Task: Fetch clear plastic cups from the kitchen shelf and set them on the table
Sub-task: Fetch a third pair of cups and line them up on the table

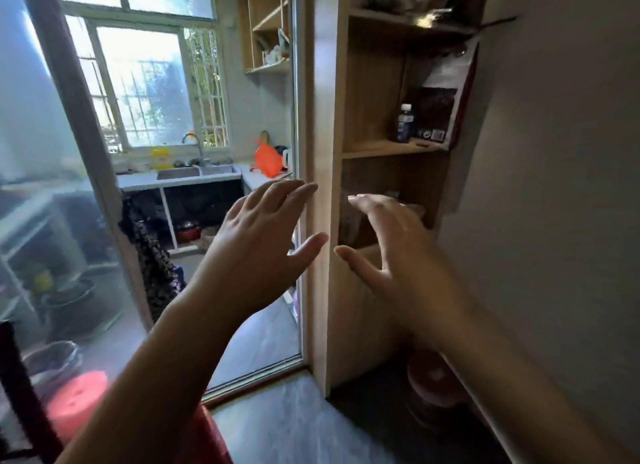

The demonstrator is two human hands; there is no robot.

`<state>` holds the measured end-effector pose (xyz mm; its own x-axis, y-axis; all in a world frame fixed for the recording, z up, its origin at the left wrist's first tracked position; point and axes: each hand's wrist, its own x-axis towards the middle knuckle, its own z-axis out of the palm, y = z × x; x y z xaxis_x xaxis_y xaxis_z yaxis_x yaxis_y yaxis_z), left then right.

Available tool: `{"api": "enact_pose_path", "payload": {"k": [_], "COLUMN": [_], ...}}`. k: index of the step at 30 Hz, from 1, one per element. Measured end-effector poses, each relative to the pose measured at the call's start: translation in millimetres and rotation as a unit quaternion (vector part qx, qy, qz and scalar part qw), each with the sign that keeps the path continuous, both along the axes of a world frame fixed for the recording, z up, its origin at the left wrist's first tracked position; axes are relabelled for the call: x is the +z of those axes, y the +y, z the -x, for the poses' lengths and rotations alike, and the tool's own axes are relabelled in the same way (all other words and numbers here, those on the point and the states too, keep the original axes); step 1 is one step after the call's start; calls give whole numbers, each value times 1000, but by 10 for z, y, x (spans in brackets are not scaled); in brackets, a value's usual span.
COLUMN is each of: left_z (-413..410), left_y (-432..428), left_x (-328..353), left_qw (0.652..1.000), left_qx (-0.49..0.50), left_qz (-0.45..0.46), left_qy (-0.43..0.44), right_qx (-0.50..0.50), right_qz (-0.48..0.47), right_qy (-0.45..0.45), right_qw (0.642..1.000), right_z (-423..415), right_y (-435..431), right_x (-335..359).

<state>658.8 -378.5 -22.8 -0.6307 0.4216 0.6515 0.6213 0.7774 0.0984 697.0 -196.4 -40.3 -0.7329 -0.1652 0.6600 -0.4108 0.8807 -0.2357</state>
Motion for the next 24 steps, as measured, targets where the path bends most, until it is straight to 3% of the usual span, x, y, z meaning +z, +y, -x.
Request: {"api": "enact_pose_path", "payload": {"k": [10, 24], "left_z": [1184, 3898], "left_y": [1066, 1824], "left_x": [70, 164], "left_qw": [998, 997], "left_qx": [-68, -69], "left_qz": [-3, -34], "left_qy": [17, 17], "right_qx": [-86, -81], "right_qz": [8, -38], "right_qy": [5, -3], "right_qw": [996, 996], "right_z": [855, 3503], "right_y": [954, 1782], "right_x": [12, 272]}}
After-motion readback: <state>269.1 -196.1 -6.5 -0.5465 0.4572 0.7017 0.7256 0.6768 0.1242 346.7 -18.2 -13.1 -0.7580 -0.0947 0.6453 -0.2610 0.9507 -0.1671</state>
